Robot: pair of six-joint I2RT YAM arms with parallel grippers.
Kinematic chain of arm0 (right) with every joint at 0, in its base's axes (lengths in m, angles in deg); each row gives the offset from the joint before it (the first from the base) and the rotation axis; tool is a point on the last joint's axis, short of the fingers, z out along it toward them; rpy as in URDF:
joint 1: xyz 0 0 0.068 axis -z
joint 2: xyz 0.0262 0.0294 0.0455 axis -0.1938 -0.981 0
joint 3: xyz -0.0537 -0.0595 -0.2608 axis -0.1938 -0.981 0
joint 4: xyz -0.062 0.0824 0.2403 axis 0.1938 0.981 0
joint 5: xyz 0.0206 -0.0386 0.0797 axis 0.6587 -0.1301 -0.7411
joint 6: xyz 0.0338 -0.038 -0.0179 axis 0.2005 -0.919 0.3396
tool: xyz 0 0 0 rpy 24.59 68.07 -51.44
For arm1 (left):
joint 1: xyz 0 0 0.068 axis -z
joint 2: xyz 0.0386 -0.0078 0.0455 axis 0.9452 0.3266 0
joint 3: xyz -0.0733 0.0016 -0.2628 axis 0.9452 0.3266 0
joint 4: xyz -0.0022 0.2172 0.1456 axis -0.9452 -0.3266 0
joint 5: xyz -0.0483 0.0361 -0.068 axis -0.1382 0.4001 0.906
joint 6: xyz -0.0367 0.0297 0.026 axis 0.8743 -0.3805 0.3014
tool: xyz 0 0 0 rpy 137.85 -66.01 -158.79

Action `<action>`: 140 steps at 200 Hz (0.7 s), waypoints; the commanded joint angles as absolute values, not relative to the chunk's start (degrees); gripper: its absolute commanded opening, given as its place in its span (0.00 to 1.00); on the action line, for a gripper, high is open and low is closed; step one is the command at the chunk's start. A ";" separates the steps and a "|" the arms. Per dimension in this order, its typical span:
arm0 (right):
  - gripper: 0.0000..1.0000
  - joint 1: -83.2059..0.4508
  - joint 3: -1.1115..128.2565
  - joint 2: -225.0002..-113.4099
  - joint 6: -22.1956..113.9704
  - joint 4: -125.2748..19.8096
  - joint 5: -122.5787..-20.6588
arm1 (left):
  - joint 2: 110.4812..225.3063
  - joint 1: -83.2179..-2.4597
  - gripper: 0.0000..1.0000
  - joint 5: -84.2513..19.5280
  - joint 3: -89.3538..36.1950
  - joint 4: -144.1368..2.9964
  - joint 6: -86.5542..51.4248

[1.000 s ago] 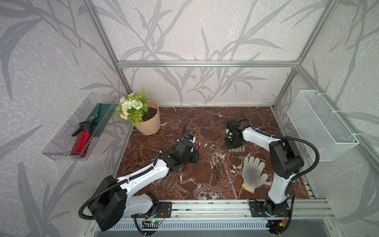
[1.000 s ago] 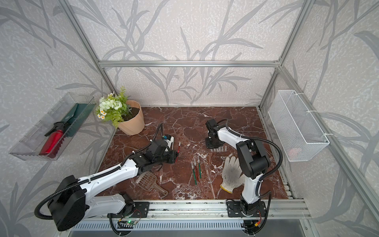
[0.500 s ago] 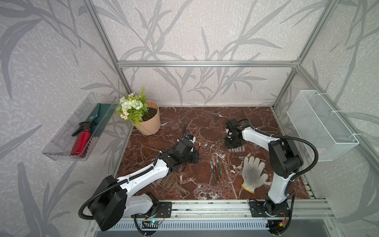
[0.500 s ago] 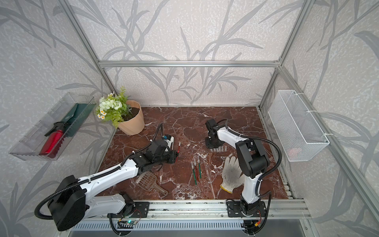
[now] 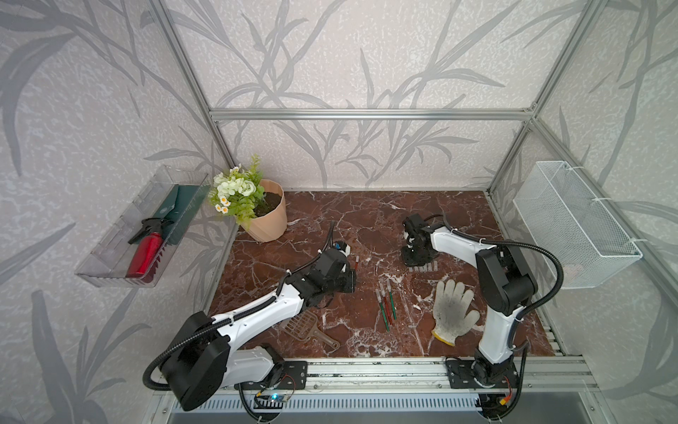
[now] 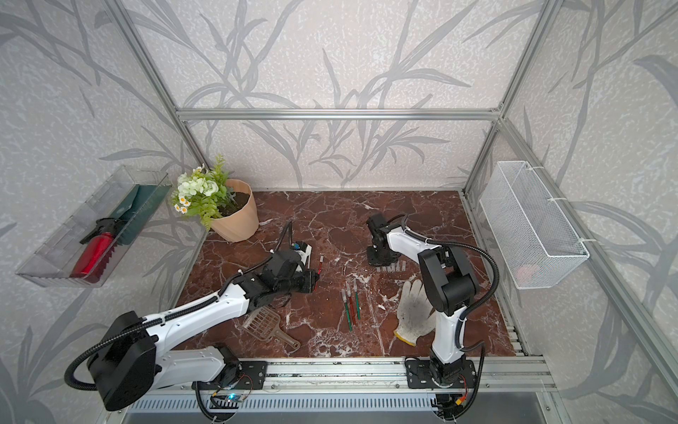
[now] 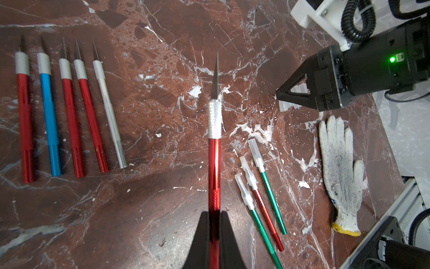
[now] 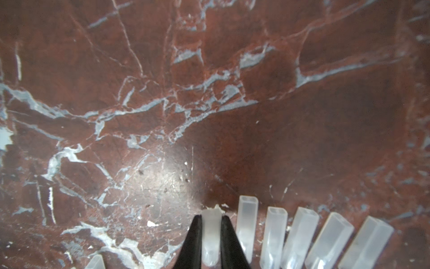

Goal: Remove protective caps from carving knives
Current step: Place the protective sleeve at the center of the board.

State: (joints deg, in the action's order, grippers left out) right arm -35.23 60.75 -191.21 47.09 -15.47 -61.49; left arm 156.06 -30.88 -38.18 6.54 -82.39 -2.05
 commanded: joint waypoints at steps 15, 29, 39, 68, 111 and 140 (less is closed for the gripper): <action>0.17 -35.42 62.23 -192.12 47.75 -14.57 -60.50 | 156.12 -31.13 0.06 -37.96 5.70 -82.49 -2.23; 0.18 -35.42 62.32 -192.28 47.75 -14.55 -60.41 | 156.10 -31.19 0.06 -38.04 5.84 -82.54 -2.22; 0.20 -35.46 62.32 -192.40 47.77 -14.57 -60.26 | 156.09 -31.21 0.06 -38.07 5.93 -82.45 -2.23; 0.23 -35.44 62.23 -192.50 47.84 -14.55 -59.99 | 155.91 -31.13 0.06 -37.91 6.27 -82.31 -1.99; 0.23 -35.45 62.40 -191.57 47.50 -13.90 -59.54 | 155.39 -31.18 0.06 -38.27 6.75 -82.14 -1.89; 0.23 -35.58 61.64 -189.15 46.56 -14.18 -59.57 | 155.51 -31.15 0.06 -38.21 6.80 -82.05 -1.69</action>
State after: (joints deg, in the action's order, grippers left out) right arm -35.23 60.88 -191.69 47.25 -15.40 -60.42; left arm 156.06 -30.88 -38.04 6.54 -82.35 -1.81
